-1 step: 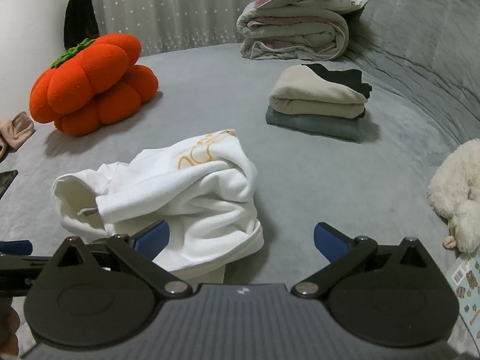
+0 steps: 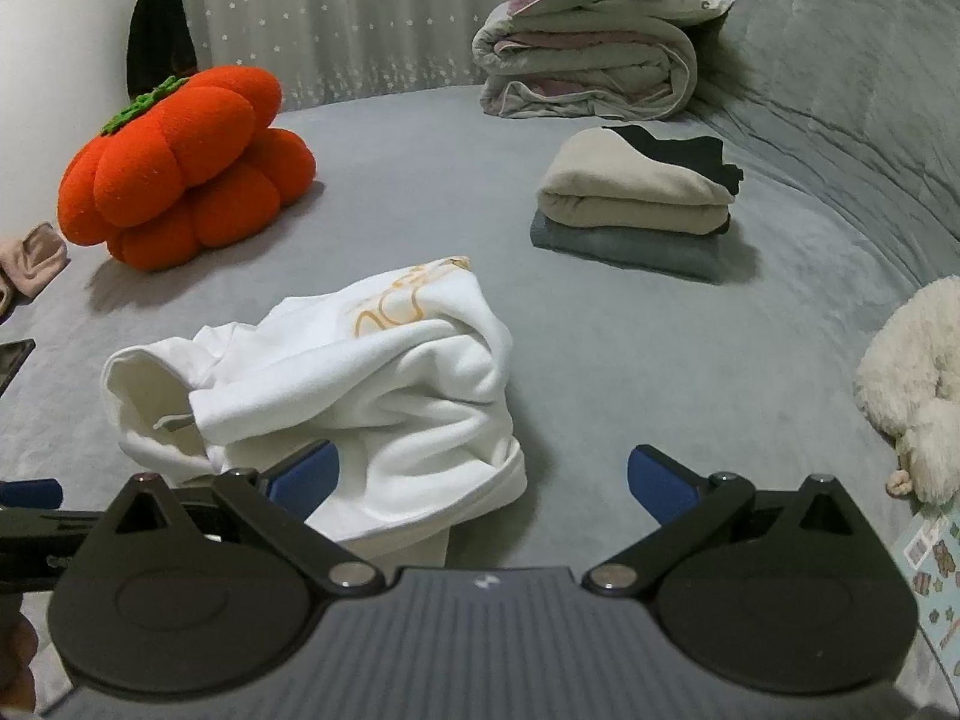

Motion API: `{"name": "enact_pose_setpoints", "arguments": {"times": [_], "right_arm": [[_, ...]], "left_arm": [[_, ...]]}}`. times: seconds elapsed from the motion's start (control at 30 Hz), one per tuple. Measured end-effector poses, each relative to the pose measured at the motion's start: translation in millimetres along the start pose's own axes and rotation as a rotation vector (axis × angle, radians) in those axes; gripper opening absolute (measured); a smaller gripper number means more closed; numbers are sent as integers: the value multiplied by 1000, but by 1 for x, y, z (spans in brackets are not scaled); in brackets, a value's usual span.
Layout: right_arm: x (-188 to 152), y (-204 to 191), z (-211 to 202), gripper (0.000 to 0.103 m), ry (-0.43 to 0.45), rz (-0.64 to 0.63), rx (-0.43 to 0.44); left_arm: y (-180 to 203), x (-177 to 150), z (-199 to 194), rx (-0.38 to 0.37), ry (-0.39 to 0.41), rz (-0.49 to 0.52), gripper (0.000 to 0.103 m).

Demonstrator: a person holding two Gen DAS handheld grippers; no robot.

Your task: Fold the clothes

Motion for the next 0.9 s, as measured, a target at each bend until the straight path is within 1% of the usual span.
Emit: {"name": "enact_pose_setpoints", "arguments": {"times": [0.17,0.43,0.9], "right_arm": [[-2,2,2,103,-13,2,-4],[-5,2,12,103,-38,-2,-13],[-6,3,13,103,-48,2,-9]], "left_arm": [[-1,3,1,-8,-11,-3,102],[-2,-1,5,17,-11,7,102],[-2,-1,4,14,-13,-2,102]]}}
Point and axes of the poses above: each gripper's, at about its wrist camera, not at the fingertips, and z roughly the way its jaws point, y to its right, x to its top, the point moved 6 cm from there along z, roughly the way its jaws point, and after that the axes turned 15 degrees about -x, right-handed, at the moved point
